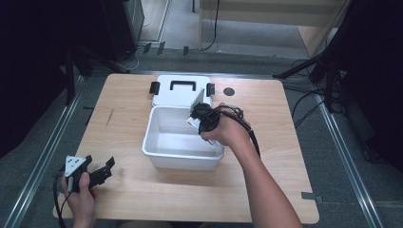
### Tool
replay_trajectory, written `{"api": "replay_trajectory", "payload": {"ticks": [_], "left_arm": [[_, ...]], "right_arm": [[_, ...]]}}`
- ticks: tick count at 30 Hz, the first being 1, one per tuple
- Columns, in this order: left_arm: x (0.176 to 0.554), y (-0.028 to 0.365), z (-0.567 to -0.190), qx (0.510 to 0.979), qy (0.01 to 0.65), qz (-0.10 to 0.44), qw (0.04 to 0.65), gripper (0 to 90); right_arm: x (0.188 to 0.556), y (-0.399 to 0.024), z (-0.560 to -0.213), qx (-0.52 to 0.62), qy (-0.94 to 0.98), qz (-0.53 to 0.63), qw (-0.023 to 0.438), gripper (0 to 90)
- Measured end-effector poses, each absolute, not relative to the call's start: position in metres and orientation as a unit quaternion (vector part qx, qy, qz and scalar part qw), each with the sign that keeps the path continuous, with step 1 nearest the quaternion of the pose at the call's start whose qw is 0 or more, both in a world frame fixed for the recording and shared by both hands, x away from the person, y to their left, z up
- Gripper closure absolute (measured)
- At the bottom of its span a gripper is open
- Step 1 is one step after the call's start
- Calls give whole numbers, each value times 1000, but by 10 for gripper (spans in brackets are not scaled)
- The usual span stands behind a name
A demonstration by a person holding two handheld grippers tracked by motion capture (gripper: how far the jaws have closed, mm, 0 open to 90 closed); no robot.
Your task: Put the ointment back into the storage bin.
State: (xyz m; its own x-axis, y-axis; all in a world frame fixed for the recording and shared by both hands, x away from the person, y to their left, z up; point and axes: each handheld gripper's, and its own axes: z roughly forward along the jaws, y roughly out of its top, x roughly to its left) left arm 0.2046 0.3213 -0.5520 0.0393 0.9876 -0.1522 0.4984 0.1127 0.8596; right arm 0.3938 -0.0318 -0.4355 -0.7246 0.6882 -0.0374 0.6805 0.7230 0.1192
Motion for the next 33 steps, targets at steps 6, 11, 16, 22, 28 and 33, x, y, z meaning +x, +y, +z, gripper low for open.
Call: {"api": "replay_trajectory", "payload": {"ticks": [6,11,16,22,28,33], "left_arm": [[204,321,-552,594,625,301,407,142],[205,321,-552,594,625,300,408,142],[205,321,-552,595,624,300,408,142],[205,321,-552,595,625,300,408,142],[204,322,-552,595,624,301,408,142],[204,322,-552,594,623,300,410,142]], "right_arm": [[393,-27,-448,356,932,44,46,717],[394,-26,-456,342,938,43,49,717],[394,-24,-459,336,940,39,49,713],[394,-24,-462,333,941,36,38,710],[394,-24,-461,332,942,45,38,689],[393,-26,-459,332,941,59,34,637]]}}
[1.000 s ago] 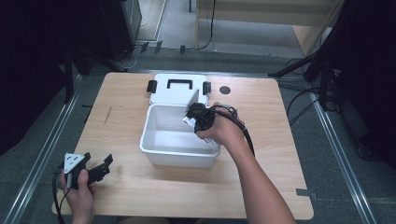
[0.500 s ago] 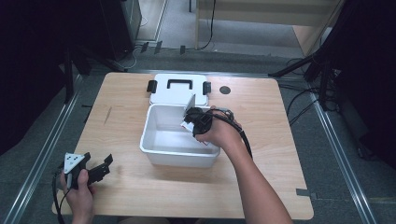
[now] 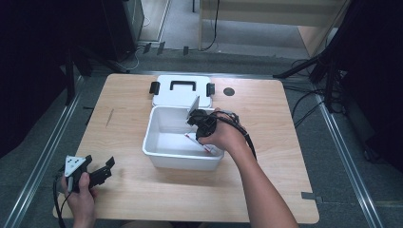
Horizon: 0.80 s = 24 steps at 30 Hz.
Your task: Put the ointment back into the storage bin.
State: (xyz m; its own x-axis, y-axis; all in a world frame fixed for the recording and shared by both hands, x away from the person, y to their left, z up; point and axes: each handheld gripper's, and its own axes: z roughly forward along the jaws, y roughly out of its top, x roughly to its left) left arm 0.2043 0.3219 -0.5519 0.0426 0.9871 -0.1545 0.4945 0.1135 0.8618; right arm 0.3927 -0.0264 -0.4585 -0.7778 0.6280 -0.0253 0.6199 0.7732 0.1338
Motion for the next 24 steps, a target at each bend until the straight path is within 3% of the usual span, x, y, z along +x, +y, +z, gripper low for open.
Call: {"api": "replay_trajectory", "payload": {"ticks": [9,11,13,14,15,18,19,24], "left_arm": [[205,322,-552,594,624,300,409,142],[205,322,-552,595,624,300,409,142],[204,322,-552,594,624,300,409,142],[204,322,-552,594,624,300,409,142],[204,322,-552,594,624,300,410,142],[204,322,-552,594,624,300,409,142],[205,322,-552,593,624,300,411,142],[205,322,-552,592,624,300,411,142]], "right_arm": [[383,-29,-438,323,941,97,26,450],[380,-31,-431,318,941,109,41,407],[378,-33,-424,325,938,118,38,329],[375,-35,-417,329,936,122,36,236],[375,-35,-417,329,936,122,36,236],[370,-37,-409,331,935,119,42,120],[367,-40,-403,337,933,116,44,41],[362,-52,-388,354,925,125,60,0]]}}
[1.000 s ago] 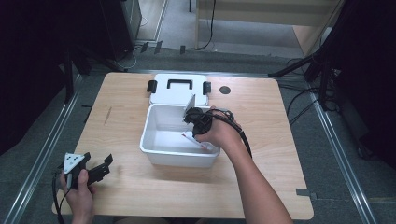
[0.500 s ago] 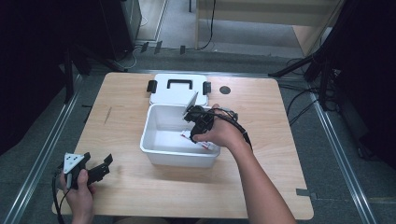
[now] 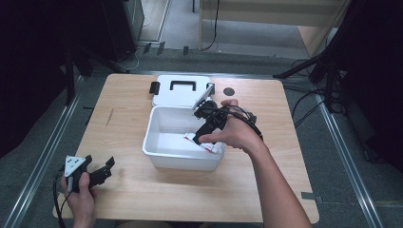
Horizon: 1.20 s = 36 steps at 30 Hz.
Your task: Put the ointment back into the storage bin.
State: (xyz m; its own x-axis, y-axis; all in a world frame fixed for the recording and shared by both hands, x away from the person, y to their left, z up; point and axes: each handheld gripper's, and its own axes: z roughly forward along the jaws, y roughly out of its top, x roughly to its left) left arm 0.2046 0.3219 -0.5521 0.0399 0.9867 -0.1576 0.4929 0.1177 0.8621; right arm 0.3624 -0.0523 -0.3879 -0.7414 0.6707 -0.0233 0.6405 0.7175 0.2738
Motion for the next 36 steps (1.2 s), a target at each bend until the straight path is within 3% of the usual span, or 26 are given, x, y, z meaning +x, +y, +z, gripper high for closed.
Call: {"api": "replay_trajectory", "payload": {"ticks": [16,36], "left_arm": [[204,322,-552,594,624,300,410,142],[204,322,-552,595,623,301,409,142]], "right_arm": [[351,-113,-372,391,907,134,79,0],[330,-214,-408,475,862,158,86,0]]}}
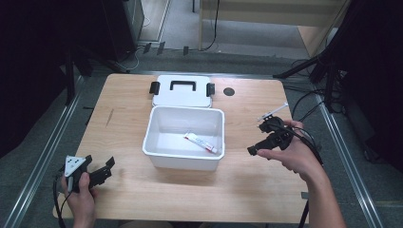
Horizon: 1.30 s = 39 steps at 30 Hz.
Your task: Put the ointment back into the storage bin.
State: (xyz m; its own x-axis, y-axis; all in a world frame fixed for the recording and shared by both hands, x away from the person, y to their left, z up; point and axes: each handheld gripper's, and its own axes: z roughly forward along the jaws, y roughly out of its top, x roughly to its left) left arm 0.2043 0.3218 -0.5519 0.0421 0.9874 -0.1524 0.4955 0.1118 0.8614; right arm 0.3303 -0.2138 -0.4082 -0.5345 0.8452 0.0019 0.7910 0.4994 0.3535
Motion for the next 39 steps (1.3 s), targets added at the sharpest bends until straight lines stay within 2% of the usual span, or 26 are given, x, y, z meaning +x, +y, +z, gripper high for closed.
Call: {"api": "replay_trajectory", "payload": {"ticks": [13,23,26,39], "left_arm": [[204,322,-552,594,623,300,411,142],[204,322,-552,594,623,300,411,142],[204,322,-552,593,624,300,411,142],[204,321,-552,594,622,306,409,142]], "right_arm": [[307,-267,-455,525,823,202,86,0],[281,-299,-482,541,784,260,161,0],[273,-309,-490,549,766,279,184,28],[237,-354,-538,579,703,361,199,44]]}}
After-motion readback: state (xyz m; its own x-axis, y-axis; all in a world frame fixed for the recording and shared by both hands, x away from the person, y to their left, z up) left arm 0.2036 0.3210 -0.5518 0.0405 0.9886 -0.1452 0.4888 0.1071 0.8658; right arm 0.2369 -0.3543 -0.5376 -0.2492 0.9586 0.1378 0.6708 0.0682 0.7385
